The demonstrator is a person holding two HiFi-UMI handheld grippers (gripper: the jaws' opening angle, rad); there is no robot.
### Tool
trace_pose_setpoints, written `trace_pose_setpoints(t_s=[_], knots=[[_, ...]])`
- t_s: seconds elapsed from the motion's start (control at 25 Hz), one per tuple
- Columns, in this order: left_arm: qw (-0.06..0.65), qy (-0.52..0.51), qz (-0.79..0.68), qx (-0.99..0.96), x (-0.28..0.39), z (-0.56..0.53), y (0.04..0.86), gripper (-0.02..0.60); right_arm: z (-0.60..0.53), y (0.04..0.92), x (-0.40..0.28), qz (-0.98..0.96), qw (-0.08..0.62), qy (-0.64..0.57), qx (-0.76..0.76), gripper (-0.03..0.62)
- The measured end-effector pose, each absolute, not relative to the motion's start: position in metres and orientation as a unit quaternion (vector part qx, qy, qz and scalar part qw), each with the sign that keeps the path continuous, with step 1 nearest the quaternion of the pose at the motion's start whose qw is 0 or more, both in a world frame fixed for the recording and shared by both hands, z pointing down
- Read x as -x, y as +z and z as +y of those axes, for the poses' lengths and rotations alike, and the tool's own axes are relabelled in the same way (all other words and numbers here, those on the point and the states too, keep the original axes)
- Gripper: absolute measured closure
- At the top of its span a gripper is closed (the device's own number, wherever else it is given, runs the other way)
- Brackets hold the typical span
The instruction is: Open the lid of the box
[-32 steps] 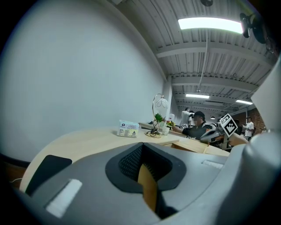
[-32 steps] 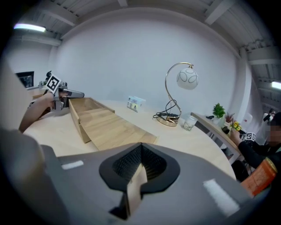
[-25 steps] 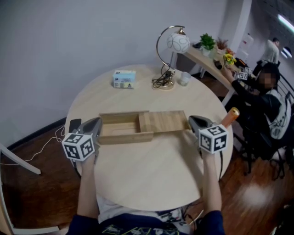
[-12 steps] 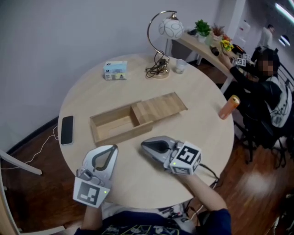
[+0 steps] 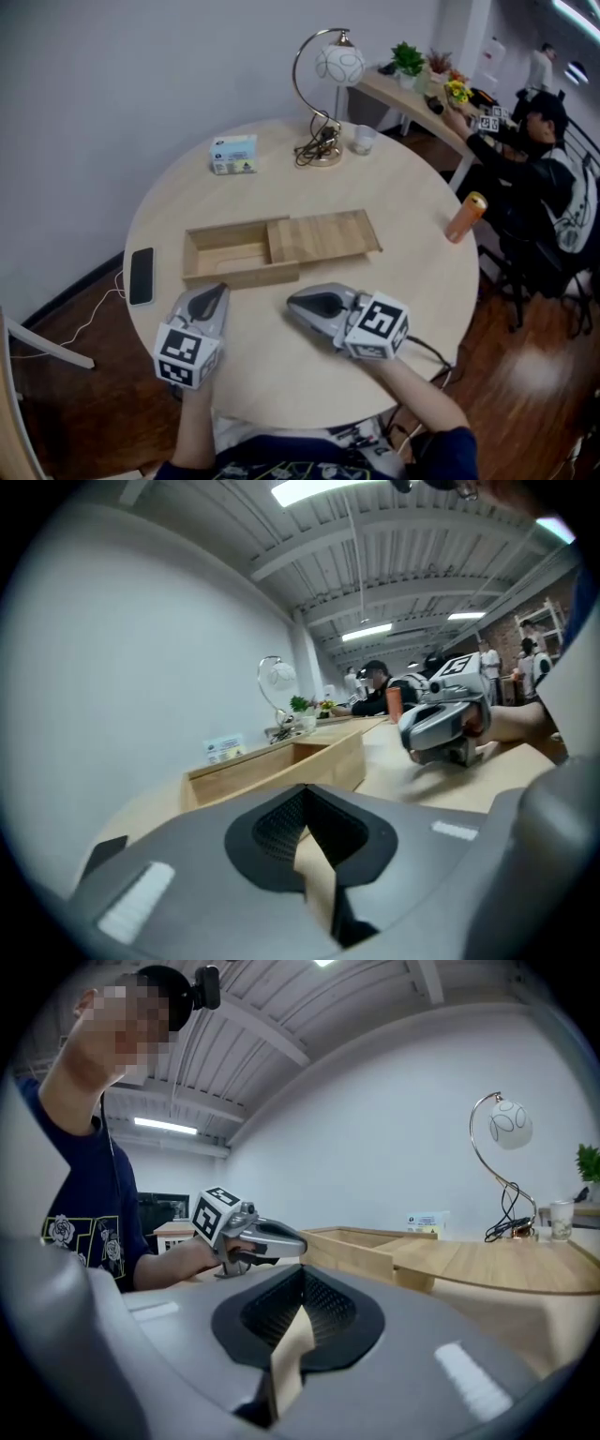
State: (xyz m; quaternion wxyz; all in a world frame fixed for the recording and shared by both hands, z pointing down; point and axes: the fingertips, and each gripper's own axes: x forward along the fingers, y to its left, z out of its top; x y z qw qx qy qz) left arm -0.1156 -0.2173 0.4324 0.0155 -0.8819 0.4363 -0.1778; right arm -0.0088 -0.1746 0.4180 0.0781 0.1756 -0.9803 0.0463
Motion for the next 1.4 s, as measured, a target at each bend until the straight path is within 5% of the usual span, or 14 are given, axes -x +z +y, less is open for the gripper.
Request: trace_pose_setpoints(t_s=[0.24, 0.4, 1.4], knots=[[0.003, -0.112, 0.231, 0.966, 0.029, -0.17, 0.422, 0.58, -0.164, 0.417, 0.019, -0.985, 0.079, 0.043, -0.148, 0.599], [-0.051, -0.072, 0.253, 0.963, 0.044, -0.183, 0.422, 0.58, -0.165, 0.418, 0.019, -0.984, 0.083, 0.045, -0.153, 0.599], [-0.049, -0.063, 0.18, 0.98, 0.026, -0.164, 0.42, 0.58, -0.167, 0.418, 0.017, -0.983, 0.082, 0.045, -0.16, 0.599]])
